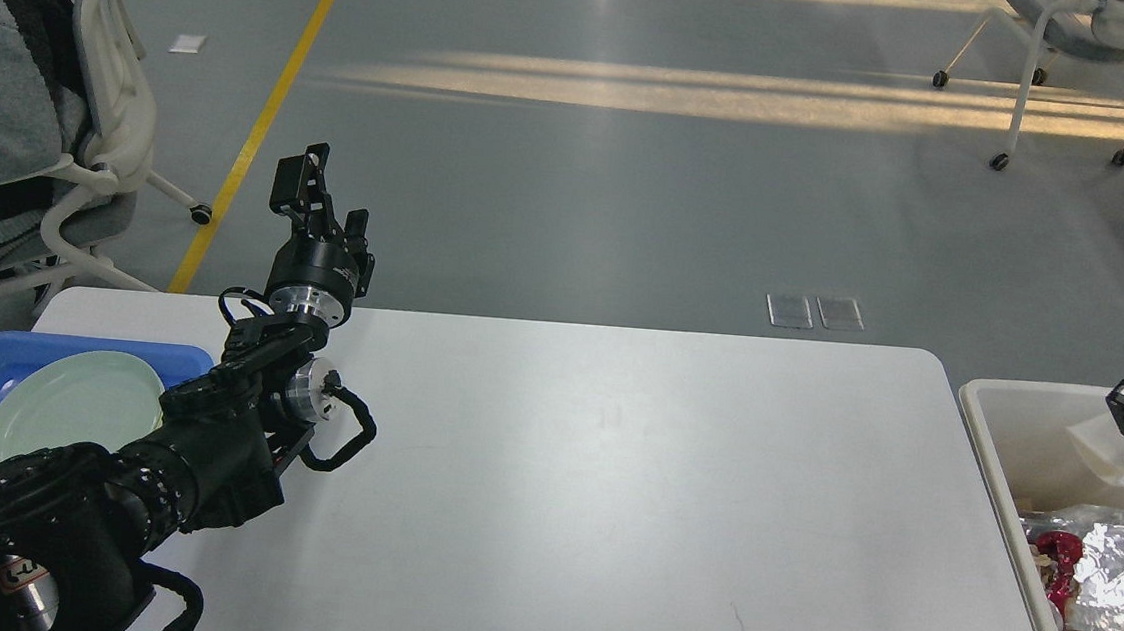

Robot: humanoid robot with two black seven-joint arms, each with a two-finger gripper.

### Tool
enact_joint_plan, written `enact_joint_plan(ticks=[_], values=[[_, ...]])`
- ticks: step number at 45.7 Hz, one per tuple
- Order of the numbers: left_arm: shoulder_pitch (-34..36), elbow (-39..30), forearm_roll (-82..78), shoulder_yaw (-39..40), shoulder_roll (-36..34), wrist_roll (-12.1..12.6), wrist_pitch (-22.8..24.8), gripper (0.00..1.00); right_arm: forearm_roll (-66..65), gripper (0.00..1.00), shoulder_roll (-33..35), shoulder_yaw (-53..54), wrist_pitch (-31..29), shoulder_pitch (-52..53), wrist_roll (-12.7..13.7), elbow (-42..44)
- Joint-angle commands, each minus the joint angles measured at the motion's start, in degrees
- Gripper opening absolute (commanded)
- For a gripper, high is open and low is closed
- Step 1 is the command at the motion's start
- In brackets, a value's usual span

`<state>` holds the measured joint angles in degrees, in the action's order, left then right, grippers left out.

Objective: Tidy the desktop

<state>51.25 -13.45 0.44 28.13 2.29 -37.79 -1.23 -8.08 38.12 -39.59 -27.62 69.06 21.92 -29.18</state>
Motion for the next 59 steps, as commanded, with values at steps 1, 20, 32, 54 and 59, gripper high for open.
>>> enact_joint_plan(ticks=[1, 20, 32, 54, 59], values=[[0.0, 0.0, 0.0, 0.0, 0.0, 0.0, 0.0, 0.98, 0.0, 0.49, 0.1, 0.0, 9.7, -7.5, -0.1, 1.7], [0.0, 0.0, 0.0, 0.0, 0.0, 0.0, 0.0, 0.98, 0.2, 1.0, 0.4, 0.7, 17.6, -10.5, -0.1, -3.9], [0.0, 0.0, 0.0, 0.0, -0.1, 0.0, 0.0, 0.98, 0.3, 1.0, 6.3, -0.4, 11.2, 5.8, 0.3, -23.1], [0.0, 0.0, 0.0, 0.0, 0.0, 0.0, 0.0, 0.98, 3.0, 1.0, 1.2, -0.5, -22.1, 43.1, 0.7, -32.4], [0.0, 0.0, 0.0, 0.0, 0.0, 0.0, 0.0, 0.98, 3.7, 1.0, -1.4, -0.5, -26.2, 50.6, 0.8, -35.0]])
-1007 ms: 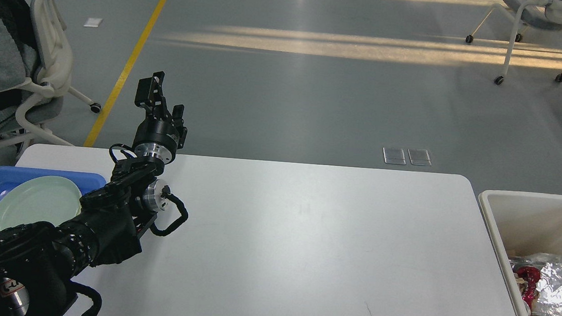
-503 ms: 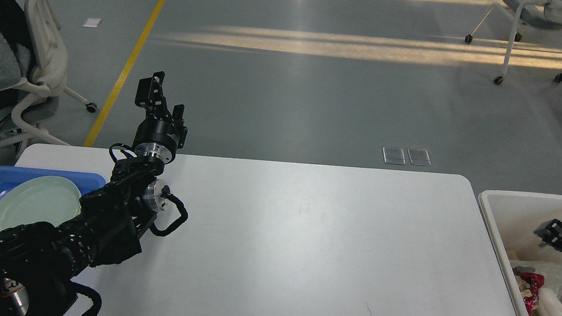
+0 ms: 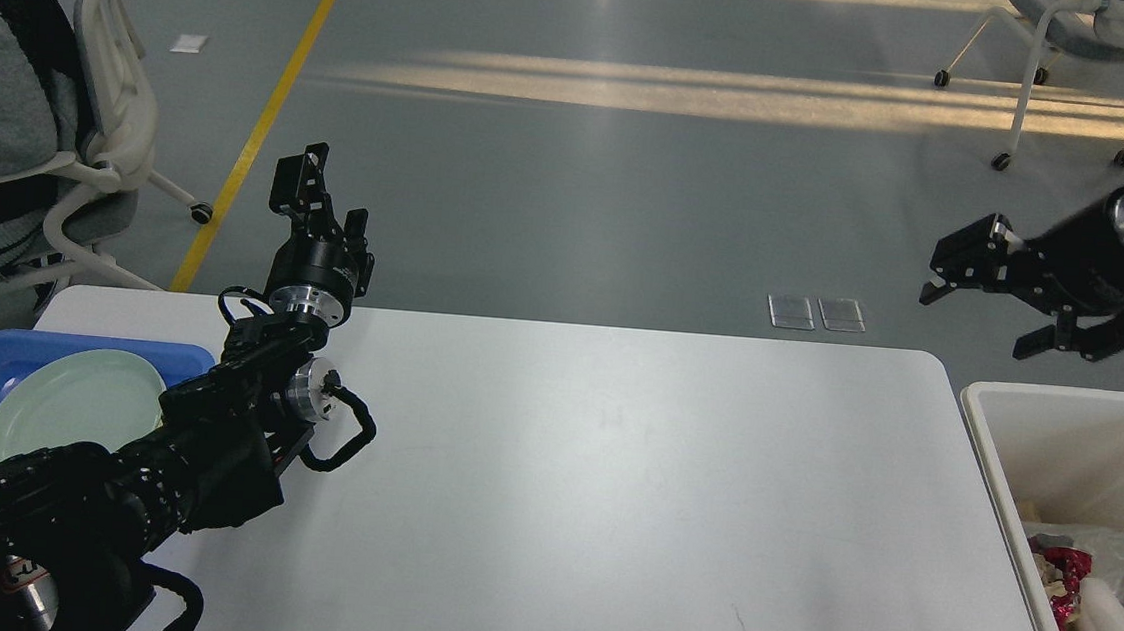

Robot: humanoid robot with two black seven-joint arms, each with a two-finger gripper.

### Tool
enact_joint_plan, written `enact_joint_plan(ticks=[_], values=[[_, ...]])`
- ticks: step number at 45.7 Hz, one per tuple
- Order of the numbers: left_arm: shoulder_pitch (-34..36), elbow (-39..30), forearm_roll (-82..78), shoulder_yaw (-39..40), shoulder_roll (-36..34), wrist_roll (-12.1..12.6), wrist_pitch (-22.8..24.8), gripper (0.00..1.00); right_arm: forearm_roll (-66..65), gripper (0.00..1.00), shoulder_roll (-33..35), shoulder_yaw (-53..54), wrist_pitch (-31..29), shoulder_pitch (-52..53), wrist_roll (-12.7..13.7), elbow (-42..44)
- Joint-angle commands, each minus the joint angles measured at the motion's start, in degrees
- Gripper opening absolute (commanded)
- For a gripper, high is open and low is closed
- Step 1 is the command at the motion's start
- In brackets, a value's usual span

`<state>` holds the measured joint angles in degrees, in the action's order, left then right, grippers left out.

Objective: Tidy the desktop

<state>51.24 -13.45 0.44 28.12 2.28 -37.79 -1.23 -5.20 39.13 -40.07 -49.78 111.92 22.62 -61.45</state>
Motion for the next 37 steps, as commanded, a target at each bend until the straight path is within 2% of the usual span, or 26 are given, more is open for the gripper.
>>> enact_joint_plan(ticks=[1, 11, 18, 22, 26, 37], values=[[0.1, 0.0, 0.0, 0.0, -0.1, 0.0, 0.0, 0.98, 1.2, 1.0, -2.9, 0.0, -4.9, 9.4, 0.1, -3.0], [0.0, 0.0, 0.0, 0.0, 0.0, 0.0, 0.0, 0.98, 7.0, 1.0, -9.7, 0.2, -5.2, 21.0, 0.1, -3.7], [0.0, 0.0, 0.0, 0.0, 0.0, 0.0, 0.0, 0.98, 10.3, 1.0, -15.3, 0.2, -5.2, 23.2, 0.0, -2.8], [0.0, 0.0, 0.0, 0.0, 0.0, 0.0, 0.0, 0.98, 10.5, 1.0, -19.3, -0.5, -5.2, 21.4, -0.2, 0.1], [0.1, 0.0, 0.0, 0.0, 0.0, 0.0, 0.0, 0.98, 10.6, 1.0, -23.5, -0.2, -5.0, 15.4, -0.3, 5.8], [0.0, 0.0, 0.0, 0.0, 0.0, 0.0, 0.0, 0.98, 10.5, 1.0, -30.8, 2.8, 2.7, -0.6, -0.4, 27.7]])
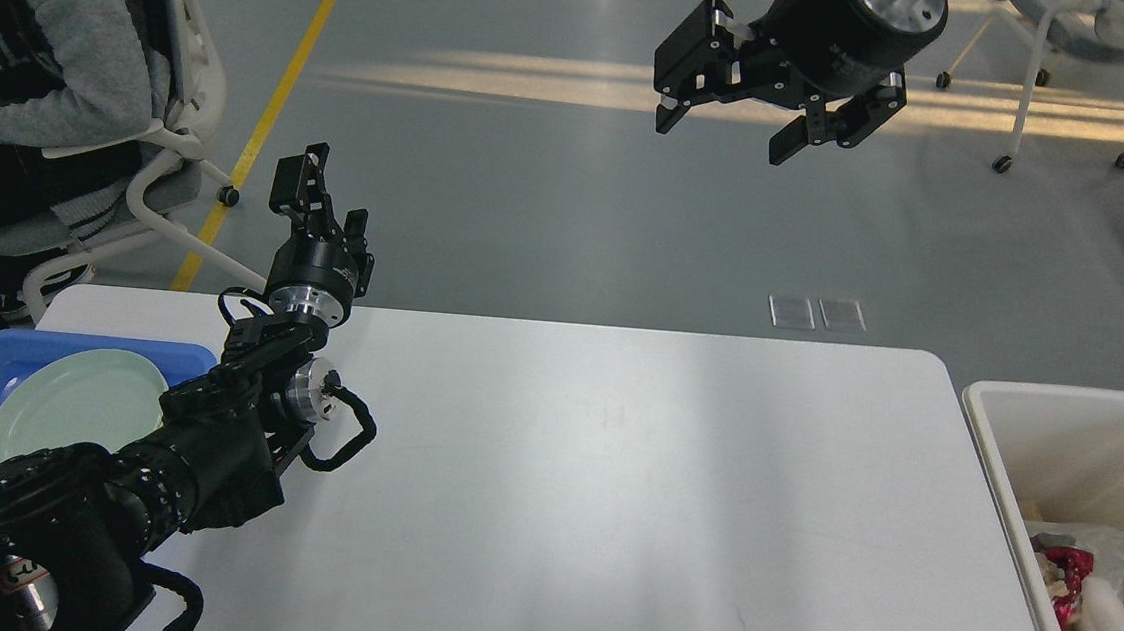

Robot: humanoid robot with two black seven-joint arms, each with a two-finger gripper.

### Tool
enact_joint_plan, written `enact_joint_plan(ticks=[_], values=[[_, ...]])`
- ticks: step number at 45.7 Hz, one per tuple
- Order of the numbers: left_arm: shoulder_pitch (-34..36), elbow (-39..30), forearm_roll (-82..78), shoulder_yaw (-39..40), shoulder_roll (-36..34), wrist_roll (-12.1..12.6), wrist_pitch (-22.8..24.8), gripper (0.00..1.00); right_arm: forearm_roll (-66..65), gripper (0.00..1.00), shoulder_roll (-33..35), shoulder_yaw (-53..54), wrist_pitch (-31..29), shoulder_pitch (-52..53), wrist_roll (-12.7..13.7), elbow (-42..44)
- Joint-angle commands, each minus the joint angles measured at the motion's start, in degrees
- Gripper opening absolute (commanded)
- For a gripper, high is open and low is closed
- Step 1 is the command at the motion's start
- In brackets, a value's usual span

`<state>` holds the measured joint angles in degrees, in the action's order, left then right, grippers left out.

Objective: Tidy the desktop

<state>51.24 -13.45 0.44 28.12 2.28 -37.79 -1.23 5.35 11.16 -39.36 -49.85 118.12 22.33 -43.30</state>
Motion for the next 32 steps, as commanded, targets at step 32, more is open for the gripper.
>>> enact_joint_plan(ticks=[32], values=[[0.0, 0.0, 0.0, 0.0, 0.0, 0.0, 0.0, 0.98, -0.1, 1.0, -13.2, 50.5, 40.7, -36.5, -0.5, 27.0]])
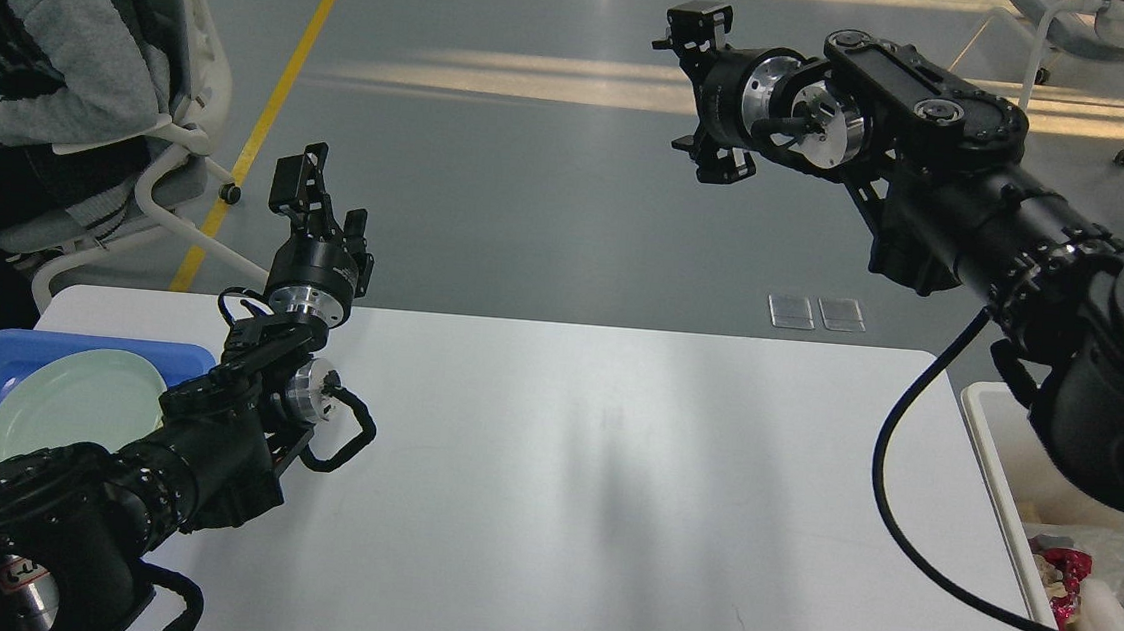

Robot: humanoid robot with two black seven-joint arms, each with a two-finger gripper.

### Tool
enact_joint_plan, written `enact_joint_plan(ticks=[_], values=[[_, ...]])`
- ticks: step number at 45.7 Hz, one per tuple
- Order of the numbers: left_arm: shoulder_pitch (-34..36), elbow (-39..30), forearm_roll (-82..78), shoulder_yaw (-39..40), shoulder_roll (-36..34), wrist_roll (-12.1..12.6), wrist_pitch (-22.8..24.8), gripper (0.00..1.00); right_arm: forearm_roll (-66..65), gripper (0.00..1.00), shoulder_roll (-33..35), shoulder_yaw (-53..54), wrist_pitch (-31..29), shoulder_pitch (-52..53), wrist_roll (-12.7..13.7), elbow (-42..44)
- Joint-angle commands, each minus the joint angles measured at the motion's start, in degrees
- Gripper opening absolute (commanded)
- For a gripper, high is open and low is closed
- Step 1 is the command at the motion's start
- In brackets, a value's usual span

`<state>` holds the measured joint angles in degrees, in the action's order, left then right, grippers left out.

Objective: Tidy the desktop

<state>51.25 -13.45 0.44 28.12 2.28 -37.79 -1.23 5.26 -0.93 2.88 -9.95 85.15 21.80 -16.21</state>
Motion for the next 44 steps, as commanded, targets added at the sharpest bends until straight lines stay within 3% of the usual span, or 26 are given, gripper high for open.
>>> enact_joint_plan(ticks=[1, 17, 20, 29, 33, 36, 44], values=[[0.0, 0.0, 0.0, 0.0, 0.0, 0.0, 0.0, 0.98, 0.0, 1.0, -1.4, 9.6, 0.9, -4.2, 0.0, -0.1], [0.0, 0.0, 0.0, 0.0, 0.0, 0.0, 0.0, 0.98, 0.0, 1.0, -2.5, 25.4, 2.5, -13.6, -1.0, 0.1], [0.1, 0.0, 0.0, 0.0, 0.0, 0.0, 0.0, 0.98, 0.0, 1.0, -2.6, 28.6, 3.3, -14.4, -3.4, 0.2], [0.0, 0.0, 0.0, 0.0, 0.0, 0.0, 0.0, 0.98, 0.0, 1.0, -3.4, 32.1, 3.4, -17.5, -16.0, 0.4], [0.1, 0.0, 0.0, 0.0, 0.0, 0.0, 0.0, 0.98, 0.0, 1.0, -4.0, 35.2, 3.5, -18.4, -20.1, 0.5], [0.0, 0.0, 0.0, 0.0, 0.0, 0.0, 0.0, 0.98, 0.1, 1.0, -4.3, 38.4, 4.2, -18.8, -21.4, 0.5], [0.0, 0.0, 0.0, 0.0, 0.0, 0.0, 0.0, 0.98, 0.1, 1.0, -4.4, 44.0, 5.2, -20.3, -21.5, 0.5]])
